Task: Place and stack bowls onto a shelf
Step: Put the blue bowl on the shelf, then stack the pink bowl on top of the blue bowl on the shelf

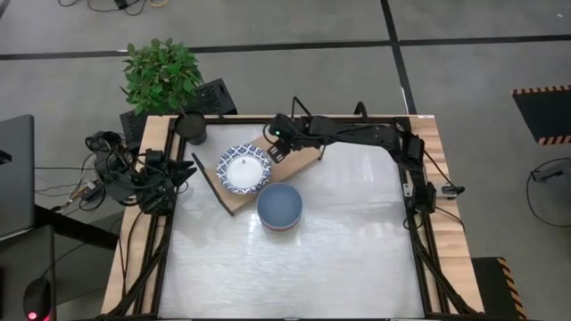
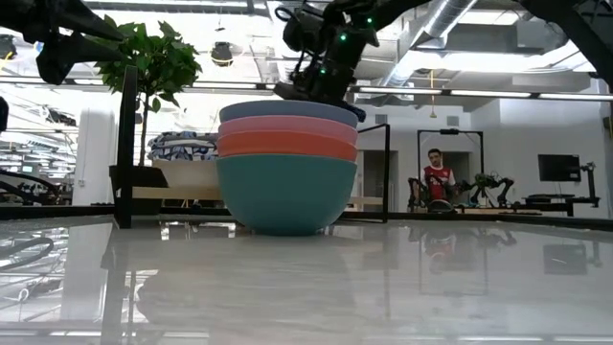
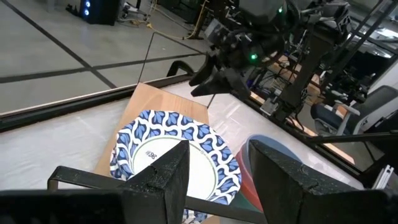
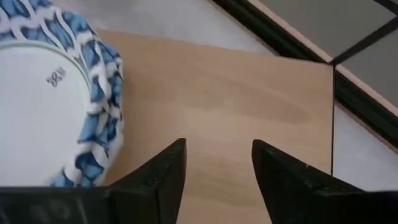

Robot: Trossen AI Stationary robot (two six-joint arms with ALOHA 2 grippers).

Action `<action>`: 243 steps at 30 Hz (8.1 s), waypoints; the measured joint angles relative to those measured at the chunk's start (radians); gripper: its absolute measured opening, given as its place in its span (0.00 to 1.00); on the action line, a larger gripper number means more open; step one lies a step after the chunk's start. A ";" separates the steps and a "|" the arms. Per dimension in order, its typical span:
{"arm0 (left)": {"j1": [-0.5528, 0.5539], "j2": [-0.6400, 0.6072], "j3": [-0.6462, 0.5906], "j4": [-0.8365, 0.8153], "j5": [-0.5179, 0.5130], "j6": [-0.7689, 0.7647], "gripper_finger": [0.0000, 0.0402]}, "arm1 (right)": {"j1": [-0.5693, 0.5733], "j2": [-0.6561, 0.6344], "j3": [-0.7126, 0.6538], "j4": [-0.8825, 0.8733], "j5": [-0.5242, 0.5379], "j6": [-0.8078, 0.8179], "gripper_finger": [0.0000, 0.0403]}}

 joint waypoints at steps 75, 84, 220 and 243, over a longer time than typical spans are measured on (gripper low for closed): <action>0.000 0.000 0.000 -0.019 0.012 -0.041 0.38 | 0.276 -0.056 -0.021 -0.263 -0.156 -0.070 0.05; 0.000 0.000 0.000 -0.020 0.013 -0.041 0.38 | 0.273 -0.074 0.082 -0.375 -0.157 -0.105 0.05; 0.000 0.000 0.000 -0.064 0.017 -0.025 0.38 | 0.255 -0.007 0.166 -0.461 -0.249 -0.312 0.46; 0.000 0.000 0.000 -0.064 0.053 -0.042 0.38 | 0.231 0.098 0.166 -0.444 -0.254 -0.260 0.27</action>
